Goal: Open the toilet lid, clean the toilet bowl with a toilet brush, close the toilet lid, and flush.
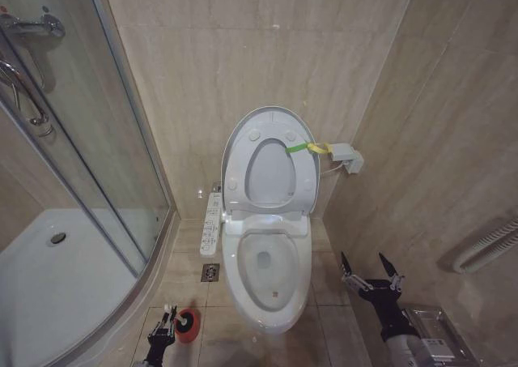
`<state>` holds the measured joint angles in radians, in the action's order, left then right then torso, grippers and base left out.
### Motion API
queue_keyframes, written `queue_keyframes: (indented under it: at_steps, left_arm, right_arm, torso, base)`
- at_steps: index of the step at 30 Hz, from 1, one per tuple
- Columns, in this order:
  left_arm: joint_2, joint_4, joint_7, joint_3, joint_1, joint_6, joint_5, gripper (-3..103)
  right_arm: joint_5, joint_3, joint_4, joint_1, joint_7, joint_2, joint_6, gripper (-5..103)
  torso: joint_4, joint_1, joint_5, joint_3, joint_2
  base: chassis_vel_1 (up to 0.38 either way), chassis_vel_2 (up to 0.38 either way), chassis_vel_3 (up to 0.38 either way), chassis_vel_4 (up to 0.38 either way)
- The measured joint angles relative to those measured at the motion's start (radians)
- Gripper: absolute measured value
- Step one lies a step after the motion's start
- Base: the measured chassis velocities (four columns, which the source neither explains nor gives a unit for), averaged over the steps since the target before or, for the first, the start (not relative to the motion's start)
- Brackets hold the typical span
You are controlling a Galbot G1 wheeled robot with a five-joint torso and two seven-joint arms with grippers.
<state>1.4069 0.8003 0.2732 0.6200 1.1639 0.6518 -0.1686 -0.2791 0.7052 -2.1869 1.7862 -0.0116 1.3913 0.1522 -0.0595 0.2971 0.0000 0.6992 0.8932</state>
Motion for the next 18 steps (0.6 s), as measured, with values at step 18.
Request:
queue_keyframes:
  at_steps: [18]
  left_arm:
    - [0.005,0.160,-0.014,-0.003,0.092,-0.054,-0.026,16]
  right_arm:
    - [0.000,0.000,0.000,0.000,0.000,0.000,0.000,100]
  torso:
    - [0.0000,0.000,0.0001,0.000,0.000]
  base:
    - [0.000,0.000,0.000,0.000]
